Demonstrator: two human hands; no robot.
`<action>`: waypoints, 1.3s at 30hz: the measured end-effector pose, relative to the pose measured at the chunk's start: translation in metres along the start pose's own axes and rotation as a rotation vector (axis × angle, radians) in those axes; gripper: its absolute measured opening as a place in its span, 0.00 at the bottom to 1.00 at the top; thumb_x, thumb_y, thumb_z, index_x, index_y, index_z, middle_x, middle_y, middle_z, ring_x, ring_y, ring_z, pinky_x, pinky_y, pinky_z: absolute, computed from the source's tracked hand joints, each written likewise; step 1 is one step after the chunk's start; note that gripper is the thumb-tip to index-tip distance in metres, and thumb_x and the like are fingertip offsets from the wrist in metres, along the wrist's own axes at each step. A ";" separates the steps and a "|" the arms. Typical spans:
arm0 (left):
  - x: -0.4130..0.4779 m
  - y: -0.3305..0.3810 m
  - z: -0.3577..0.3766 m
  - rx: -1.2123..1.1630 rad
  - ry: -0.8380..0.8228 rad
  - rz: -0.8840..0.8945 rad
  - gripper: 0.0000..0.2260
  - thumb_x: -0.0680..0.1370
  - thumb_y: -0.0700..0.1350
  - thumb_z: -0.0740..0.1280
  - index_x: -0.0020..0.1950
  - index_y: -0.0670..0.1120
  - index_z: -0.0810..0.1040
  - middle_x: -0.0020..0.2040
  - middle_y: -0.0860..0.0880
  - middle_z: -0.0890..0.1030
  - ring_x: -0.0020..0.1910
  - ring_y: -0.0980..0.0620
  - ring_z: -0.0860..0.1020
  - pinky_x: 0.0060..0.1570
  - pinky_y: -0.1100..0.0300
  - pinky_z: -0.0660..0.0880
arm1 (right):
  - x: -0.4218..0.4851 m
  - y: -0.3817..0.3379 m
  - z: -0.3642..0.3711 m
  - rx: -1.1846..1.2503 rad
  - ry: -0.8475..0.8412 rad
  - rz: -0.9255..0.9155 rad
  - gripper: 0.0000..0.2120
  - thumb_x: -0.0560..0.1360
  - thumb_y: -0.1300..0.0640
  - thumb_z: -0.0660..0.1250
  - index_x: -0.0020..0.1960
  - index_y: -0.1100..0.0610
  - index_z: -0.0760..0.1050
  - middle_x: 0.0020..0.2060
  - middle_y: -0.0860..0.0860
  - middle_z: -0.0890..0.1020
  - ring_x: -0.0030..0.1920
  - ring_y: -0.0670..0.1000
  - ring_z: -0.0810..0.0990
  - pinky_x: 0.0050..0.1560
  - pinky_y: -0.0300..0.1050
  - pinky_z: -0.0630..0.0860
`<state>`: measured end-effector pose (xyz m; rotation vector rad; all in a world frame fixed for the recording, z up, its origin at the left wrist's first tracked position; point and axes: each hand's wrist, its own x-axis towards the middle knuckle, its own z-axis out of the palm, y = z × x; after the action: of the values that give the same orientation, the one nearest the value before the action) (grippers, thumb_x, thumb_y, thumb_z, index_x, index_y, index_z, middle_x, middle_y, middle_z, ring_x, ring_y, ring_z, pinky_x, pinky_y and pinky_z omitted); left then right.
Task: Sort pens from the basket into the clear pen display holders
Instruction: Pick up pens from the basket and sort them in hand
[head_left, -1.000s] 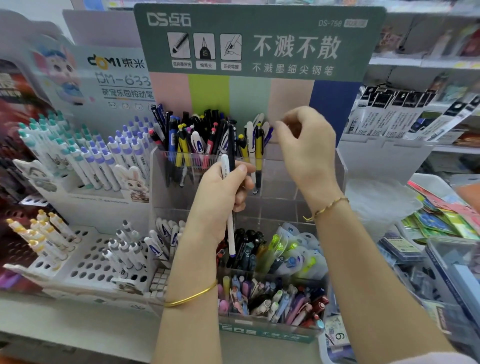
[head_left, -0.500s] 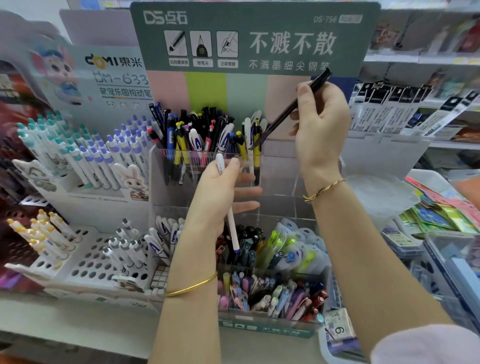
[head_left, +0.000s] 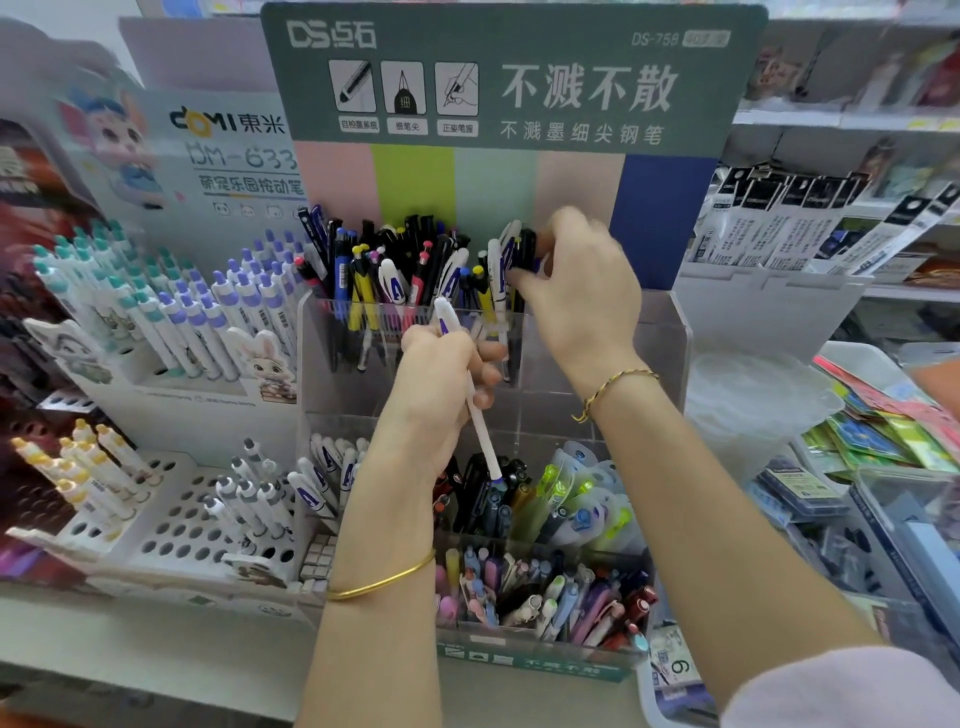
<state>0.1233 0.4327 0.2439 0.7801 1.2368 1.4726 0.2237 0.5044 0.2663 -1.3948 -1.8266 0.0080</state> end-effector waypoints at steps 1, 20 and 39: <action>0.000 0.000 0.000 0.014 -0.011 0.012 0.12 0.75 0.28 0.51 0.47 0.45 0.63 0.42 0.43 0.73 0.32 0.53 0.71 0.28 0.62 0.65 | 0.001 0.001 0.001 -0.047 -0.019 0.013 0.12 0.74 0.53 0.69 0.50 0.58 0.70 0.50 0.55 0.77 0.50 0.59 0.74 0.39 0.46 0.63; 0.012 -0.014 -0.007 0.164 0.030 0.201 0.09 0.76 0.37 0.70 0.53 0.47 0.76 0.52 0.46 0.81 0.53 0.47 0.80 0.55 0.53 0.79 | 0.007 -0.008 -0.031 0.749 0.139 0.042 0.09 0.75 0.59 0.66 0.40 0.47 0.72 0.36 0.49 0.79 0.39 0.55 0.81 0.37 0.51 0.77; 0.012 -0.018 -0.013 0.192 0.053 0.169 0.09 0.79 0.36 0.64 0.53 0.50 0.75 0.51 0.49 0.80 0.51 0.53 0.80 0.51 0.57 0.79 | -0.009 0.002 0.015 0.230 0.299 -0.151 0.03 0.72 0.59 0.70 0.44 0.59 0.80 0.41 0.57 0.76 0.39 0.57 0.76 0.33 0.46 0.72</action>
<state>0.1137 0.4393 0.2223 0.9996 1.3955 1.5325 0.2171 0.5050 0.2500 -1.0357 -1.6197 -0.0629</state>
